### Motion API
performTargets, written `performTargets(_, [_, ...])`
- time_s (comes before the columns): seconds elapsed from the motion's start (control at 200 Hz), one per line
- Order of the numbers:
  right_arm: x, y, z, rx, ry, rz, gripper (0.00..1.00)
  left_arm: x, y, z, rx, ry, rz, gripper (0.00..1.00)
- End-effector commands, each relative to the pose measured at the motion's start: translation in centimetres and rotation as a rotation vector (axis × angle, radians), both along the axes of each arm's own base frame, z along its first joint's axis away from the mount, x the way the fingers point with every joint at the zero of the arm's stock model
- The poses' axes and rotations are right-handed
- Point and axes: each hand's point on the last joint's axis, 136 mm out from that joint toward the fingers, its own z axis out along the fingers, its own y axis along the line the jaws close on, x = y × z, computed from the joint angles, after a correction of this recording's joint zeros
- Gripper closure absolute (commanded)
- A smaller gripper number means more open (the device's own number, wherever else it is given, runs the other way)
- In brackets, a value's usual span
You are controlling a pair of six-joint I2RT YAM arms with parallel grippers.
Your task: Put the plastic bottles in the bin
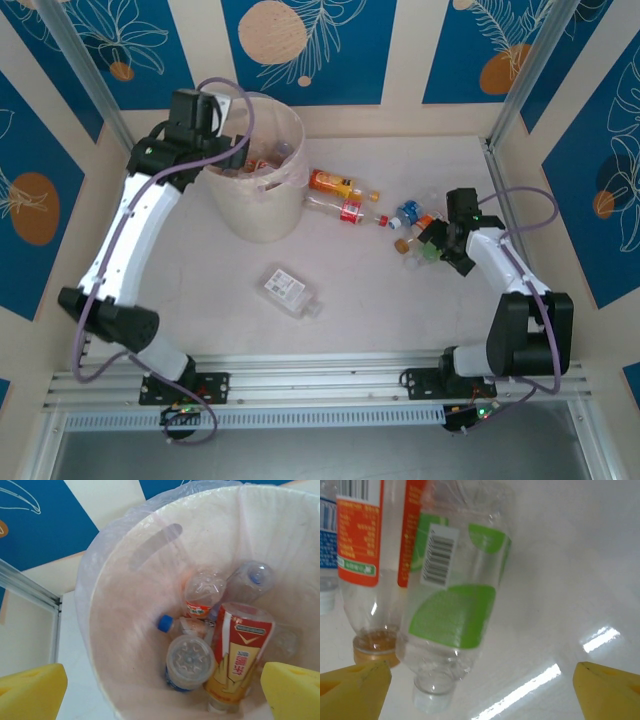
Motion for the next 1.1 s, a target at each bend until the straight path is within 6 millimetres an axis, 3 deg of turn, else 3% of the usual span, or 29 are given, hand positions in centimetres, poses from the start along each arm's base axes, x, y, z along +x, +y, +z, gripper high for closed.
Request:
performTargets(0.0, [2.4, 0.5, 1.0, 0.035, -0.051, 0.047, 0.06, -2.0, 0.0, 0.0, -0.126, -0.023, 0.023, 0.01])
performTargets(0.21, [4.6, 0.6, 0.6, 0.053, -0.038, 0.062, 0.06, -6.8, 2.1, -0.9, -0.241, -0.086, 0.098, 0.00])
performTargets(0.39, [5.0, 0.6, -0.7, 0.069, 0.000, 0.050, 0.07, -9.2, 3.0, -1.9, -0.300, -0.110, 0.123, 0.00])
performTargets(0.53, [4.4, 0.2, -1.8, 0.088, 0.013, 0.026, 0.11, -10.0, 3.7, -2.6, -0.282, -0.096, 0.151, 0.00])
performTargets(1.095, [2.7, -0.4, -5.9, 0.123, 0.097, 0.014, 0.20, -10.5, 4.2, -1.9, -0.269, -0.114, 0.158, 0.01])
